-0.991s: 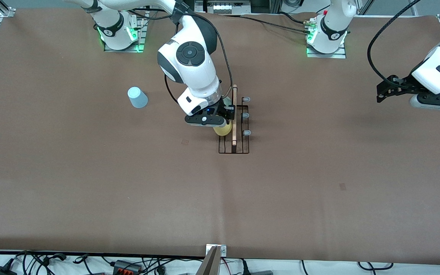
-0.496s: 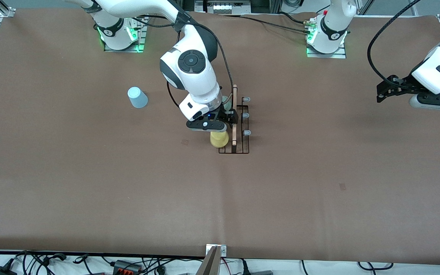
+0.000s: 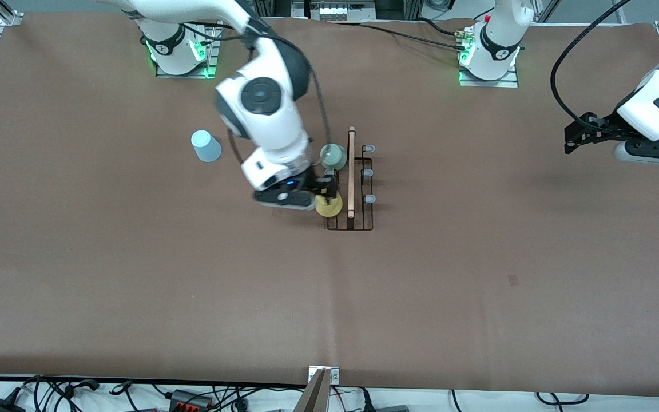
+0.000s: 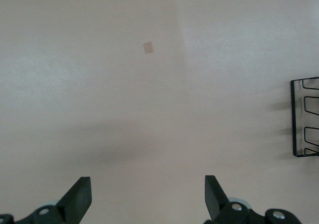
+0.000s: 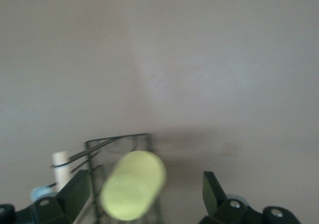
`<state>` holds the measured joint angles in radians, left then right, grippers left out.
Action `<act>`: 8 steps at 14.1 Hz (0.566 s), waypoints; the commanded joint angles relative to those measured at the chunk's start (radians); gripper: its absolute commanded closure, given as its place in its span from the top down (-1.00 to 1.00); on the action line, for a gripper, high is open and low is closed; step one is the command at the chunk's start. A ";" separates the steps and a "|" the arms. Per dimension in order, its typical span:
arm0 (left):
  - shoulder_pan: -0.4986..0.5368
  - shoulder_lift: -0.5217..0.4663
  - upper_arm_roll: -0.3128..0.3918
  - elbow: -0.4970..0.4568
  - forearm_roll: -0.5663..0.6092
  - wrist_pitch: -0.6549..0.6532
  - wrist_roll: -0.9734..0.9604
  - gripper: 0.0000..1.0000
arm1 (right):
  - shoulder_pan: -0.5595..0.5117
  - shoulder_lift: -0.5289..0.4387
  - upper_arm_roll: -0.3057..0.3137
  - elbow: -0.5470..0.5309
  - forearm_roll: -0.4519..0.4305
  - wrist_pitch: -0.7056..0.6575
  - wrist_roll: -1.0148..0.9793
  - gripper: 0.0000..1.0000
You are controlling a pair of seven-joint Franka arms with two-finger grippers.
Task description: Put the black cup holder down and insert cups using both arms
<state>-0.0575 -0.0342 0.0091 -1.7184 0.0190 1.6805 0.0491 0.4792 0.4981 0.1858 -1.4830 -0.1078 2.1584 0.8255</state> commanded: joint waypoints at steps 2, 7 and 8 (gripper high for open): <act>-0.010 -0.023 0.011 -0.015 -0.013 -0.005 -0.002 1.00 | -0.204 -0.194 0.015 -0.057 0.058 -0.222 -0.288 1.00; -0.010 -0.023 0.011 -0.015 -0.013 -0.007 -0.002 1.00 | -0.497 -0.347 0.015 -0.060 0.088 -0.445 -0.614 1.00; -0.010 -0.023 0.011 -0.015 -0.013 -0.005 -0.002 1.00 | -0.542 -0.374 0.012 -0.054 0.089 -0.465 -0.623 1.00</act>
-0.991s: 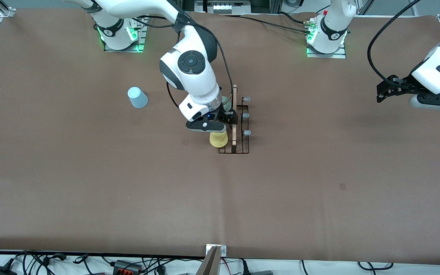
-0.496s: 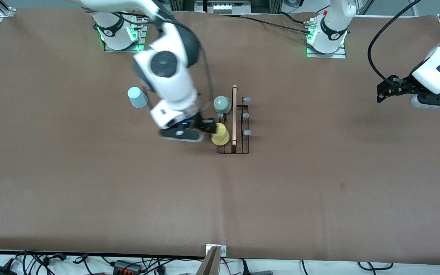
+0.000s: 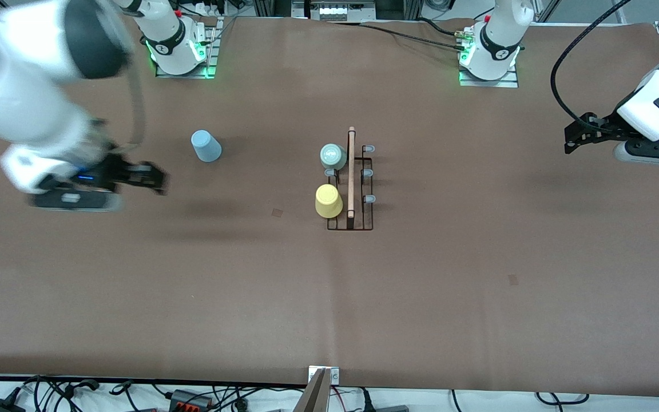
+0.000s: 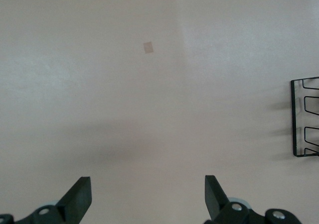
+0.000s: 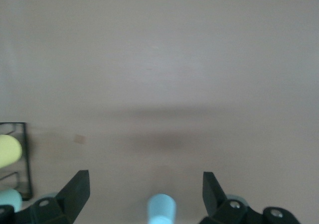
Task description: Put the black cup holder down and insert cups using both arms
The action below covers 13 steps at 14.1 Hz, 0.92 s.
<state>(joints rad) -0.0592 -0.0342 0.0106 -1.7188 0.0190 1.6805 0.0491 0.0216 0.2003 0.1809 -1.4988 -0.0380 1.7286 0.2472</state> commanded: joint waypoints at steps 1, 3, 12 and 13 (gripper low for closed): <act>-0.008 -0.023 0.009 -0.015 -0.013 -0.007 -0.002 1.00 | -0.124 -0.100 0.012 -0.034 0.018 -0.058 -0.064 1.00; -0.008 -0.023 0.009 -0.015 -0.013 -0.007 -0.002 1.00 | -0.141 -0.130 -0.062 -0.017 0.012 -0.125 -0.130 1.00; -0.008 -0.023 0.011 -0.015 -0.011 -0.007 -0.002 1.00 | -0.105 -0.107 -0.064 0.002 0.032 -0.188 -0.149 1.00; -0.008 -0.023 0.012 -0.016 -0.011 -0.007 -0.002 1.00 | -0.095 -0.105 -0.072 0.003 0.027 -0.185 -0.151 1.00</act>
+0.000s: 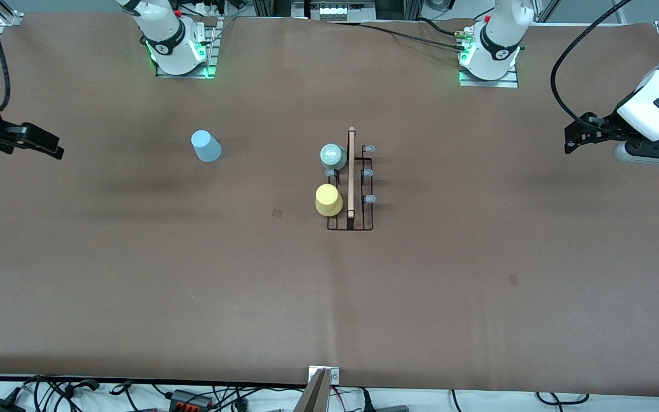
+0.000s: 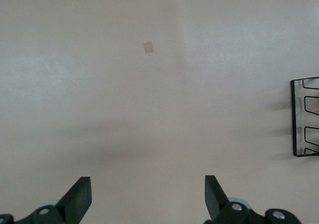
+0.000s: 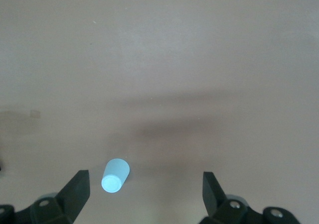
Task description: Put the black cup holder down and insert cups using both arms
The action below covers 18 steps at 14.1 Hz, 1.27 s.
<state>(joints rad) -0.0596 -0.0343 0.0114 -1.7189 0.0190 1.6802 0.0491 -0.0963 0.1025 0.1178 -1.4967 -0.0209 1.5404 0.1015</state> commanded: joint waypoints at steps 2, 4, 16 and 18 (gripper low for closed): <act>-0.008 -0.023 0.012 -0.014 -0.013 -0.007 -0.002 1.00 | 0.024 -0.001 -0.012 0.003 -0.001 0.017 -0.054 1.00; -0.008 -0.023 0.012 -0.014 -0.013 -0.007 -0.002 1.00 | 0.018 -0.003 -0.010 0.003 -0.002 0.011 -0.082 1.00; -0.008 -0.023 0.012 -0.014 -0.013 -0.007 -0.002 1.00 | 0.017 0.003 -0.010 0.009 0.010 0.015 -0.074 1.00; -0.008 -0.023 0.012 -0.014 -0.011 -0.007 -0.002 1.00 | 0.015 0.003 -0.010 0.009 0.010 0.015 -0.074 1.00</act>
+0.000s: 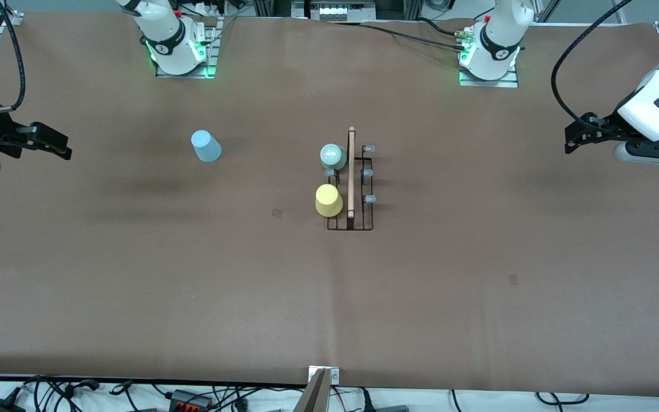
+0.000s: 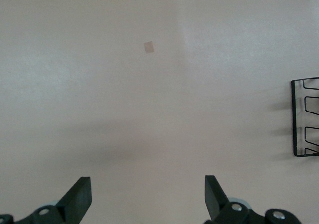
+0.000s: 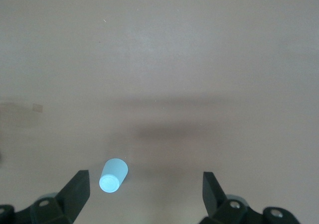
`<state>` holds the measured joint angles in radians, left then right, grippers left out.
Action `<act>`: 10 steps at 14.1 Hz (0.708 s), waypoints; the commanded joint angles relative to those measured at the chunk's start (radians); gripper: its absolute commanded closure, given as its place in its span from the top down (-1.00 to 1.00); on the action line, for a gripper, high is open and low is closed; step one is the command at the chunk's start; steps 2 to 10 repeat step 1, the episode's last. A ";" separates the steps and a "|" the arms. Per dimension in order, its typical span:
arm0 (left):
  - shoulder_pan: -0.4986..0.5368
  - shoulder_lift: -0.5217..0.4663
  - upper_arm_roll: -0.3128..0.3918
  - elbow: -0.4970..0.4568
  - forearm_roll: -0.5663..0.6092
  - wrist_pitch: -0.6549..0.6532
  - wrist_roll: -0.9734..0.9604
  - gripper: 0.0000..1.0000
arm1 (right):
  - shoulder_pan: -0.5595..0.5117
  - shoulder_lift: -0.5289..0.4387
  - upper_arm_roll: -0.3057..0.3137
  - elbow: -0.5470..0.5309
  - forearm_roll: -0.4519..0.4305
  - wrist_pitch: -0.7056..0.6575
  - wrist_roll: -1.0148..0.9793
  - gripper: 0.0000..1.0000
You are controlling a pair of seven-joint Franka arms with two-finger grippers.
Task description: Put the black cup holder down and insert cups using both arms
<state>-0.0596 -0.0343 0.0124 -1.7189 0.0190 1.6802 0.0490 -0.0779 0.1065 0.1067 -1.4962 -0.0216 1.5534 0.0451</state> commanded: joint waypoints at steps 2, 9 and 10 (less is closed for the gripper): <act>-0.008 -0.022 0.011 -0.014 -0.013 -0.007 -0.001 1.00 | -0.003 -0.001 0.001 0.008 0.011 0.002 -0.019 1.00; -0.008 -0.022 0.011 -0.014 -0.013 -0.007 -0.001 1.00 | -0.003 -0.001 0.001 0.008 0.011 0.002 -0.019 1.00; -0.008 -0.022 0.011 -0.014 -0.013 -0.007 -0.001 1.00 | -0.003 -0.001 0.001 0.008 0.011 0.002 -0.019 1.00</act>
